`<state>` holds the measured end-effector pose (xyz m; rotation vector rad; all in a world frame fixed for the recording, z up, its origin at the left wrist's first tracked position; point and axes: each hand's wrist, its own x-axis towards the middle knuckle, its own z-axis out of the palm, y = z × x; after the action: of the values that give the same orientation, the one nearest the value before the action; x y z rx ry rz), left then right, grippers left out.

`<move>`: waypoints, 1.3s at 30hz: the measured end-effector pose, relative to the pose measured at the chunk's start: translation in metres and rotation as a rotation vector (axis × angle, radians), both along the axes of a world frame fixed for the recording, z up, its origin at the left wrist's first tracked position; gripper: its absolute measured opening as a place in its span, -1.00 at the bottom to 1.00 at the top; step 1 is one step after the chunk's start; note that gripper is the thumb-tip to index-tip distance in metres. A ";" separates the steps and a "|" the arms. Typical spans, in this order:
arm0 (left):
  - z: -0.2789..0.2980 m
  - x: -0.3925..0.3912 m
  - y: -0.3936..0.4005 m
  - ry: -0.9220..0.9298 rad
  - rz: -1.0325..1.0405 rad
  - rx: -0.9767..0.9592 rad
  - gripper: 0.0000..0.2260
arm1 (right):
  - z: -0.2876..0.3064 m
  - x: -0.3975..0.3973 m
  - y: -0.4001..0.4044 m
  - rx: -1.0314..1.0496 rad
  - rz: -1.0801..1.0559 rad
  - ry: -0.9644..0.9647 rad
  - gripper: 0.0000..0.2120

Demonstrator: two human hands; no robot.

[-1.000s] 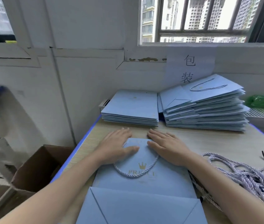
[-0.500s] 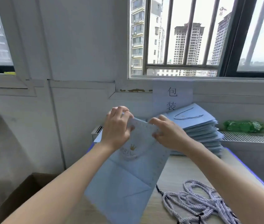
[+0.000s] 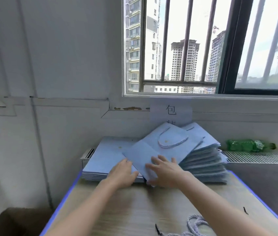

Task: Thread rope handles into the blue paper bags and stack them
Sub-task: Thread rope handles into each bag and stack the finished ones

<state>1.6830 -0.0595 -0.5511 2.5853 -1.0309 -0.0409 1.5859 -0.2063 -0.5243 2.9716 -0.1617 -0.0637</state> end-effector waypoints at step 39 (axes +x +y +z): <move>0.000 -0.025 0.031 0.061 0.014 0.283 -0.29 | 0.003 0.017 -0.003 -0.025 -0.106 -0.263 -0.62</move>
<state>1.6577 -0.0286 -0.5513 2.8223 -1.0502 -0.2787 1.6032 -0.2092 -0.5212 2.9328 -0.3493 0.3143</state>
